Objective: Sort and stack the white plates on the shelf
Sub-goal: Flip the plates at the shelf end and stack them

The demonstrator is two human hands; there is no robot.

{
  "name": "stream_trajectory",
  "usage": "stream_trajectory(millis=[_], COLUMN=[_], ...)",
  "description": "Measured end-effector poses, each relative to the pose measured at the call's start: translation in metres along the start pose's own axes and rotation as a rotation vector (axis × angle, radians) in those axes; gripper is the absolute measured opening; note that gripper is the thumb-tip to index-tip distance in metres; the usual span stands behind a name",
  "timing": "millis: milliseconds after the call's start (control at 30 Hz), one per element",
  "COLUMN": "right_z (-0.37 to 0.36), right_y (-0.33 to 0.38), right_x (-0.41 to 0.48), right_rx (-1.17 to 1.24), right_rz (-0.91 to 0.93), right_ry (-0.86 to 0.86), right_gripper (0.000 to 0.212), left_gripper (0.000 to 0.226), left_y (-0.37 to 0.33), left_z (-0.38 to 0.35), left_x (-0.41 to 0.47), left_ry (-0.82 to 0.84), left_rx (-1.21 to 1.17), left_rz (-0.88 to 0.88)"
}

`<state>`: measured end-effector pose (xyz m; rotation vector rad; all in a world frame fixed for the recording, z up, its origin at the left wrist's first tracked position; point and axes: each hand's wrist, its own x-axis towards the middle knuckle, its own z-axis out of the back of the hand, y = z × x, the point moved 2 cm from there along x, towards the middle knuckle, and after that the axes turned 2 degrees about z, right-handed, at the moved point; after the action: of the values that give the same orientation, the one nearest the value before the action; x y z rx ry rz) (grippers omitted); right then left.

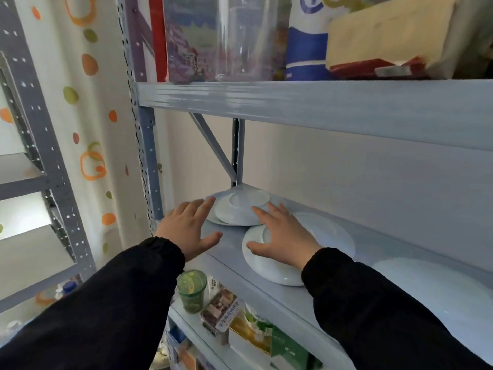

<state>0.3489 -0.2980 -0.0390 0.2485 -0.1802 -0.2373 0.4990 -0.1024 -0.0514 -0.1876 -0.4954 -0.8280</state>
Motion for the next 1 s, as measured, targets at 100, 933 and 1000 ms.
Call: stream_trajectory(millis=[100,933,1000], right_z=[-0.007,0.004,0.004], right_y=[-0.009,-0.021,-0.021], right_x=[0.005,-0.012,-0.011], right_rx=[-0.013,-0.035,-0.032], right_rz=[-0.05,-0.071,-0.066], right_ry=[-0.044,-0.054,-0.066], right_gripper=[0.095,0.088,0.088], left_gripper=[0.087,0.06,0.056], left_y=[0.004,-0.046,-0.043], left_z=[-0.015,-0.063,-0.059], left_x=[0.012,0.098,0.097], left_ry=[0.028,0.266,0.246], left_rx=[-0.039,-0.036,-0.054], left_rz=[-0.032,-0.238,-0.237])
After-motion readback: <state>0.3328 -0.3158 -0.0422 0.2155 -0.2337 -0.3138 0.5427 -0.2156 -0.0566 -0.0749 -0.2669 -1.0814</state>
